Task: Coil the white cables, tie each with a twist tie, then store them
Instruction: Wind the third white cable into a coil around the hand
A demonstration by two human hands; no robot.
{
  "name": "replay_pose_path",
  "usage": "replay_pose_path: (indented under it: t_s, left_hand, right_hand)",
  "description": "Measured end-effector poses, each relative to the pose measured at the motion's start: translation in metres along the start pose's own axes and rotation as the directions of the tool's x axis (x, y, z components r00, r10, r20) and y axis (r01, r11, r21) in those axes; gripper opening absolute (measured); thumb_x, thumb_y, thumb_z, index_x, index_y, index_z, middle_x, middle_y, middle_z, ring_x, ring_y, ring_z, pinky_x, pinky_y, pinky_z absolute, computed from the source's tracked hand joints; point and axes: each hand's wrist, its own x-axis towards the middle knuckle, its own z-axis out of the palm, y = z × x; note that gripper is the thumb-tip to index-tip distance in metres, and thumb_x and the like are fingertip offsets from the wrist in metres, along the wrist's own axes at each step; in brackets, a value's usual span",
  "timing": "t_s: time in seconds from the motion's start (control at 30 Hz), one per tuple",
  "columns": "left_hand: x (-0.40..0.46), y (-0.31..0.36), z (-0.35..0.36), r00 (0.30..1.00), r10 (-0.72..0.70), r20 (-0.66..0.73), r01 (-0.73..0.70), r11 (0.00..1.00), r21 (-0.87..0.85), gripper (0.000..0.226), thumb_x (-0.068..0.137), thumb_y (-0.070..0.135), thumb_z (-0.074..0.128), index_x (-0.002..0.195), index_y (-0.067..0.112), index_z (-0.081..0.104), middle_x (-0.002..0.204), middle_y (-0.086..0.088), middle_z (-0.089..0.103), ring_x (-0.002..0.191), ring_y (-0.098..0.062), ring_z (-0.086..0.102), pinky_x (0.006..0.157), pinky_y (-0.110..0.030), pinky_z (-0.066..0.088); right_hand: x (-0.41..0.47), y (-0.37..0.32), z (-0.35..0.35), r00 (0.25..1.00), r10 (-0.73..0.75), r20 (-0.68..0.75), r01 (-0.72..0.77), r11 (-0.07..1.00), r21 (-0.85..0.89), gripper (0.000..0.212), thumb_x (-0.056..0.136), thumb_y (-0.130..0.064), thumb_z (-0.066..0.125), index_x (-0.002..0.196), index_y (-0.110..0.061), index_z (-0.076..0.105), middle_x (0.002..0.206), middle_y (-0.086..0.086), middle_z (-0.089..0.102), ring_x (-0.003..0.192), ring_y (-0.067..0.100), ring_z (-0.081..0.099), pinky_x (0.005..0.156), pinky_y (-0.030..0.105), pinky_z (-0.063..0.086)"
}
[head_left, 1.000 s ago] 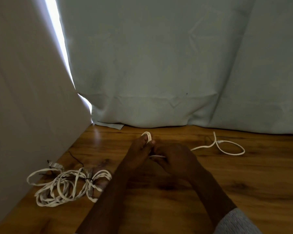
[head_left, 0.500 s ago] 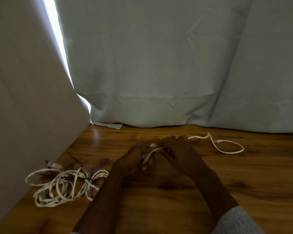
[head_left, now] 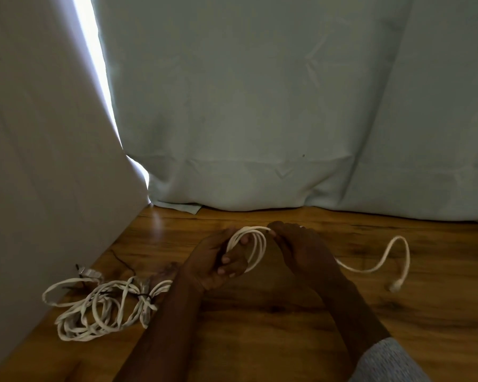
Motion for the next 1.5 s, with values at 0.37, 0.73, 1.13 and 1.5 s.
replay_pose_path:
  t_s: [0.37, 0.73, 1.13, 1.5]
  left_hand:
    - [0.004, 0.006, -0.005, 0.958, 0.286, 0.013, -0.277, 0.936, -0.216, 0.048, 0.102, 0.030, 0.050, 0.125, -0.011, 0.057, 0.065, 0.000, 0.057, 0.045, -0.007, 0.049, 0.049, -0.024, 0.045]
    - [0.011, 0.010, 0.000, 0.859, 0.335, -0.388, -0.423, 0.890, -0.169, 0.051, 0.099, 0.029, 0.040, 0.120, -0.011, 0.063, 0.067, 0.004, 0.049, 0.046, -0.005, 0.044, 0.053, -0.020, 0.049]
    - [0.021, 0.006, -0.002, 0.717, 0.456, -0.527, -0.441, 0.882, 0.164, 0.038, 0.099, 0.022, 0.046, 0.117, -0.009, 0.057, 0.078, -0.007, 0.070, 0.067, -0.014, 0.068, 0.062, -0.024, 0.057]
    - [0.025, -0.011, 0.003, 0.724, 0.553, -0.412, -0.100, 0.675, 0.731, 0.019, 0.103, 0.012, 0.048, 0.092, 0.008, 0.063, 0.083, -0.009, 0.074, 0.079, -0.030, 0.071, 0.074, -0.039, 0.057]
  right_hand:
    - [0.002, -0.010, 0.002, 0.960, 0.116, 0.254, -0.133, 0.990, 0.052, 0.034, 0.106, -0.039, 0.037, 0.136, -0.043, 0.053, 0.116, -0.007, 0.072, 0.094, 0.009, 0.067, 0.084, 0.027, 0.054]
    - [-0.002, -0.032, 0.015, 0.945, 0.073, 0.318, -0.069, 0.997, -0.023, 0.037, 0.106, -0.045, 0.037, 0.141, -0.039, 0.049, 0.130, -0.005, 0.065, 0.111, 0.015, 0.061, 0.092, 0.035, 0.051]
    - [-0.003, -0.050, 0.021, 0.896, 0.032, 0.443, 0.014, 0.995, -0.102, 0.051, 0.102, -0.034, 0.050, 0.150, -0.032, 0.035, 0.130, 0.003, 0.062, 0.112, 0.022, 0.061, 0.086, 0.035, 0.049]
    - [-0.003, -0.064, 0.009, 0.903, -0.010, 0.430, 0.089, 0.982, -0.164, 0.023, 0.096, -0.031, 0.060, 0.118, -0.024, 0.063, 0.114, -0.002, 0.066, 0.099, 0.018, 0.062, 0.081, 0.034, 0.052]
